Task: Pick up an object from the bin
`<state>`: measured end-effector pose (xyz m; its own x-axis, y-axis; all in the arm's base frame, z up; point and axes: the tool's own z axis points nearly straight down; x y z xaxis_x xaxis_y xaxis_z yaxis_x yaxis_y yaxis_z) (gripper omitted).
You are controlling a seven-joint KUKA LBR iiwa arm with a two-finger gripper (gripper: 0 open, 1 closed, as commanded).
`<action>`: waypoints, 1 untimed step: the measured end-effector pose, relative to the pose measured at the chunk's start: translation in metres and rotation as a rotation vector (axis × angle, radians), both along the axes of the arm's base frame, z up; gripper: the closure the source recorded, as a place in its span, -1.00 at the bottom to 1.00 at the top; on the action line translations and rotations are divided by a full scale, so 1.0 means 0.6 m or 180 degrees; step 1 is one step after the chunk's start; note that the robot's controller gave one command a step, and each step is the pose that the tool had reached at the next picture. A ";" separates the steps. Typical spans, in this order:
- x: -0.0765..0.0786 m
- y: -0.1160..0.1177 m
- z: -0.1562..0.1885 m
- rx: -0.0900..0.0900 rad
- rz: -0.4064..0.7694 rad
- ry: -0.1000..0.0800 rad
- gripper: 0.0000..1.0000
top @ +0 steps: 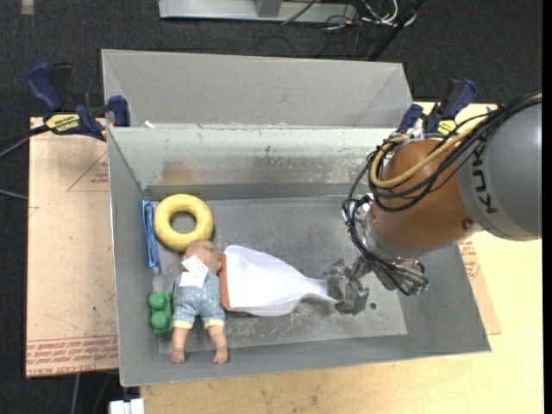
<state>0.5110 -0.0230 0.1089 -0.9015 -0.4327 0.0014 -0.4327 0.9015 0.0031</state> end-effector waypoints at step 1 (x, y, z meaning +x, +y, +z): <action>0.004 0.003 0.062 -0.0002 0.0003 -0.0053 1.00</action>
Offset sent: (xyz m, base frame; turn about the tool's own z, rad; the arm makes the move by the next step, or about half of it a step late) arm 0.0021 0.0137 -0.0389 -0.0220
